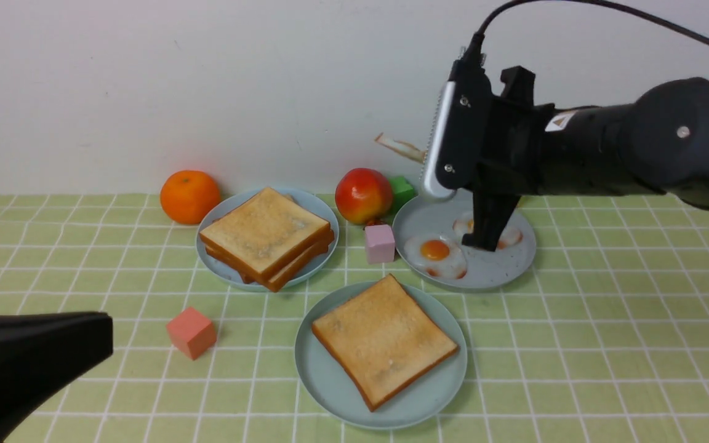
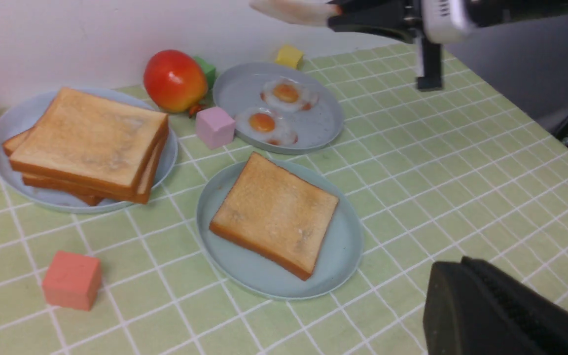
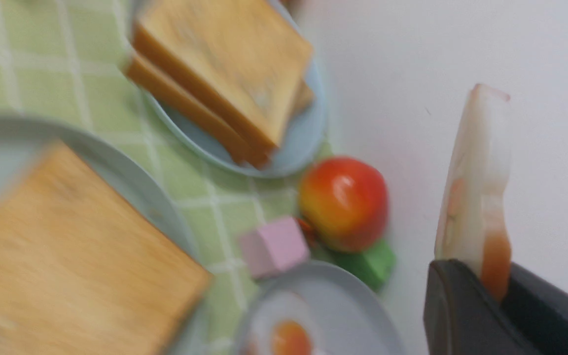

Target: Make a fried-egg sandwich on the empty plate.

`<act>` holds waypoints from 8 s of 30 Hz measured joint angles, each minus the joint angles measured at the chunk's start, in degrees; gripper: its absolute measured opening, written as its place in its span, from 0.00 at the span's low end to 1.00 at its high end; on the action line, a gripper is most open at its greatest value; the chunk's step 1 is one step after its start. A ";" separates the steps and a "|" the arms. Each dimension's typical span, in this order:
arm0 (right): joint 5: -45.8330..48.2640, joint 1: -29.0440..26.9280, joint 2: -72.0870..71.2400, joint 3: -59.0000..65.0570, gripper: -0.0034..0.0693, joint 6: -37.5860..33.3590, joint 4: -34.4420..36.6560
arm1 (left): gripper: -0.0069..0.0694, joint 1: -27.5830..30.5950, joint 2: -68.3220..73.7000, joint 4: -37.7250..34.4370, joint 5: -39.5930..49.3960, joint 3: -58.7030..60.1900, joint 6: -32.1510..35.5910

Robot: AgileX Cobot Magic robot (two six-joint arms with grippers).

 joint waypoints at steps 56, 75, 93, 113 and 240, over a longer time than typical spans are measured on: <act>28.78 23.48 19.51 -7.93 0.16 90.94 -77.10 | 0.09 0.00 0.00 5.04 6.93 0.00 -0.81; 34.69 24.64 19.81 -8.09 0.82 90.94 -70.25 | 0.11 0.00 0.00 4.69 7.11 0.00 -0.86; 56.82 33.64 -8.25 -7.79 0.69 98.75 -65.59 | 0.07 0.00 16.95 -2.08 6.98 -0.65 -0.75; 58.96 33.64 -44.75 0.78 0.03 112.23 -60.75 | 0.07 21.10 62.26 -24.43 15.48 -40.10 33.06; 59.58 33.64 -54.53 2.95 0.14 109.11 -51.22 | 0.07 -3.44 8.37 -6.72 -1.59 -8.72 18.15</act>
